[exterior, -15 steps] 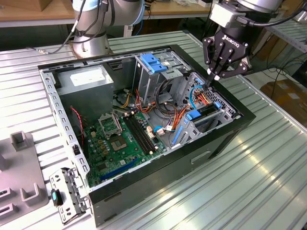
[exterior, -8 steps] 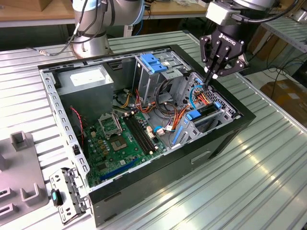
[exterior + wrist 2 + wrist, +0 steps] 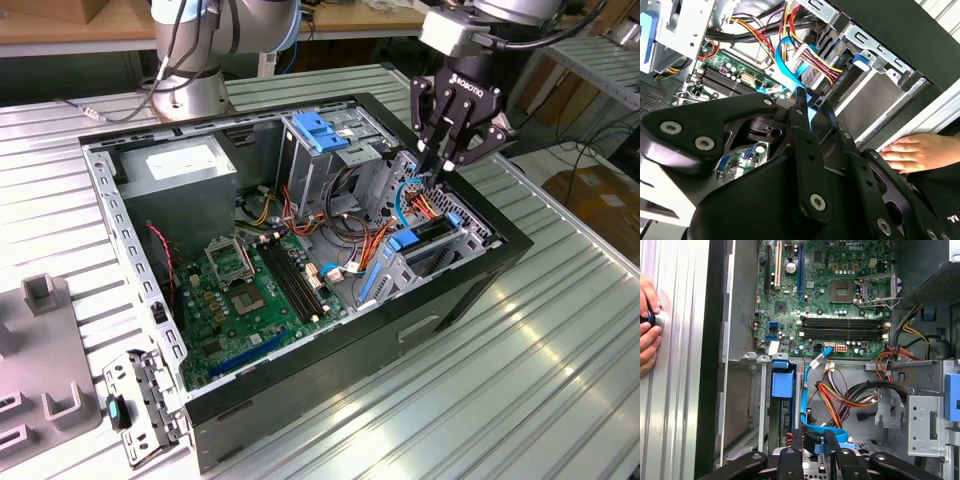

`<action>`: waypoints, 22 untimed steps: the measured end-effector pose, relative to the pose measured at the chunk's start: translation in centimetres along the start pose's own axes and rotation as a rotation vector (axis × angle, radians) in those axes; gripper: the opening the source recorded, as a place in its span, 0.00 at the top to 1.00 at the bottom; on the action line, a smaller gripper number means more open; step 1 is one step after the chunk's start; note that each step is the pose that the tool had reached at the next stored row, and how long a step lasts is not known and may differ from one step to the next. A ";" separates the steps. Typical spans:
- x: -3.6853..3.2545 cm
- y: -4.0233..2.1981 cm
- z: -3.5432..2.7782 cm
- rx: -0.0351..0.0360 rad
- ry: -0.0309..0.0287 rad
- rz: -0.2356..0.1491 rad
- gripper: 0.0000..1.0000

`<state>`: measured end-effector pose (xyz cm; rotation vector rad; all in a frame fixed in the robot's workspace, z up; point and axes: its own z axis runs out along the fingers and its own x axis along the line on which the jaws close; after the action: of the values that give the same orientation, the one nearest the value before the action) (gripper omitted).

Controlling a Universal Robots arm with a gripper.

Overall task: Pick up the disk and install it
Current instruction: 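Insert the second disk wire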

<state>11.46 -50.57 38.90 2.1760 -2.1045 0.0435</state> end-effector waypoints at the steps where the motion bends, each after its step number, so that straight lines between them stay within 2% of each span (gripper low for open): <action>1: -0.15 -0.01 0.03 -0.0001 0.0022 0.000 0.69; 4: -0.59 -0.03 0.08 -0.0003 0.0096 0.001 0.69; 5: -0.68 -0.04 0.18 -0.0005 0.0136 0.001 0.71; 6: -0.70 -0.05 0.29 -0.0007 0.0192 0.001 0.77; 7: -0.71 -0.05 0.33 -0.0009 0.0227 0.001 0.77; 8: -0.72 -0.05 0.37 -0.0010 0.0258 0.002 0.84; 10: -0.74 -0.06 0.45 -0.0011 0.0329 0.002 0.84; 12: -1.06 -0.14 1.54 -0.0057 0.1569 0.009 0.69; 13: -1.08 -0.15 1.68 -0.0062 0.1692 0.010 0.84; 22: -1.09 -0.16 1.73 -0.0061 0.1681 0.010 0.84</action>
<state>11.47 -49.65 37.07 2.0787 -2.0205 0.2128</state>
